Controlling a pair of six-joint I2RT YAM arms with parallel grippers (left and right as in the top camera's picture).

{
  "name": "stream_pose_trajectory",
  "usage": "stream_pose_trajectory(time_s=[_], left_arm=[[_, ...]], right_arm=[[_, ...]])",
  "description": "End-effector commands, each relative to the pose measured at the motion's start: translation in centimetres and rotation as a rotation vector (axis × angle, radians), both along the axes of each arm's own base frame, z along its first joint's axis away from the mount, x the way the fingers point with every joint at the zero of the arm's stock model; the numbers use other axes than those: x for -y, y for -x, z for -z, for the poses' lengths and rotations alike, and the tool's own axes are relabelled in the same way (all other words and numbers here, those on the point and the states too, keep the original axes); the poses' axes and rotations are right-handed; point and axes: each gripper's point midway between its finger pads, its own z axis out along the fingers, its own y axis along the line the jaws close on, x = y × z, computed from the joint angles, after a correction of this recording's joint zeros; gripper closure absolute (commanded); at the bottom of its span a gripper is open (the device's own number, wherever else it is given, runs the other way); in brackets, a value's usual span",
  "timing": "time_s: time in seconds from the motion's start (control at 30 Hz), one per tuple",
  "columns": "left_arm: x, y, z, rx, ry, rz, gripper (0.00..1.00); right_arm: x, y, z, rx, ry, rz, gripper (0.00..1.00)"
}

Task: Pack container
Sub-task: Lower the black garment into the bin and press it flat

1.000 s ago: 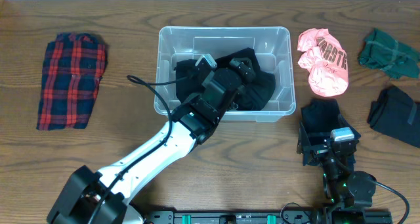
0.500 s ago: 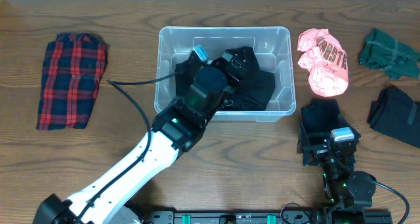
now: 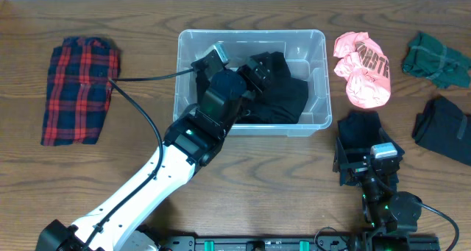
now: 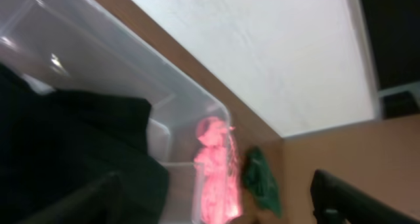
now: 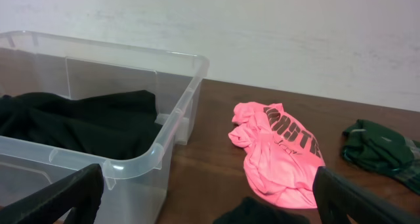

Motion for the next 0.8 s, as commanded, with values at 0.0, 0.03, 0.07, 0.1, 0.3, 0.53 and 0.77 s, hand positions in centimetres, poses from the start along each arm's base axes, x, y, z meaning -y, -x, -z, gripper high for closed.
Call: stream_pose_trajectory(time_s=[0.0, 0.03, 0.07, 0.1, 0.3, 0.53, 0.77], left_arm=[[1.0, 0.7, -0.2, 0.111, -0.221, 0.175, 0.21], [1.2, 1.0, 0.1, 0.129, -0.276, 0.22, 0.24], [1.2, 1.2, 0.6, 0.14, -0.332, 0.259, 0.27], [1.0, 1.5, 1.2, 0.144, -0.395, 0.287, 0.29], [-0.4, 2.7, 4.3, 0.121, -0.648, 0.411, 0.33], [-1.8, 3.6, 6.4, 0.058, -0.754, 0.469, 0.62], [-2.9, 2.3, 2.9, 0.019, -0.794, 0.421, 0.77]], right_arm=[[0.3, 0.0, 0.1, 0.003, 0.012, 0.011, 0.01], [0.3, 0.0, 0.1, 0.003, 0.012, 0.011, 0.01], [0.3, 0.0, 0.1, 0.003, 0.012, 0.011, 0.01], [0.3, 0.0, 0.1, 0.003, 0.012, 0.011, 0.01], [0.3, 0.0, 0.1, 0.003, 0.012, 0.011, 0.01], [0.3, 0.0, 0.1, 0.003, 0.012, 0.011, 0.01], [0.3, 0.0, 0.1, 0.003, 0.012, 0.011, 0.01]])
